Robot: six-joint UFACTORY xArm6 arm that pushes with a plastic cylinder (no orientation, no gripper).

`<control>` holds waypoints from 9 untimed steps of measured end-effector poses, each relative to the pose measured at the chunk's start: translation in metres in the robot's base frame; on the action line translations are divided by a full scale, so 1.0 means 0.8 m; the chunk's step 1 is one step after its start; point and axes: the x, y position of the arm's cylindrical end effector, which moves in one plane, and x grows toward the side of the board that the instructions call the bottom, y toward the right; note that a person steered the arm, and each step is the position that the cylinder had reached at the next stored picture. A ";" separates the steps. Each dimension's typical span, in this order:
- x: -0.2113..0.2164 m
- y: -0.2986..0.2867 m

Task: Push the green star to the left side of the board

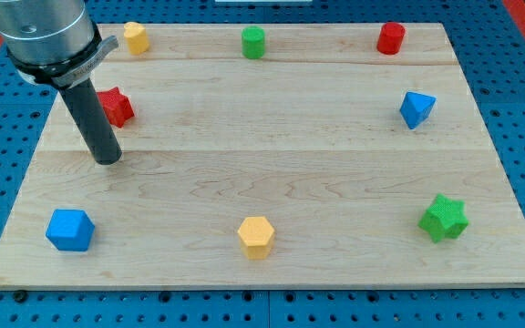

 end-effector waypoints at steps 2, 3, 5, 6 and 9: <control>0.000 -0.001; -0.008 0.027; -0.063 0.088; -0.063 0.118; -0.032 0.542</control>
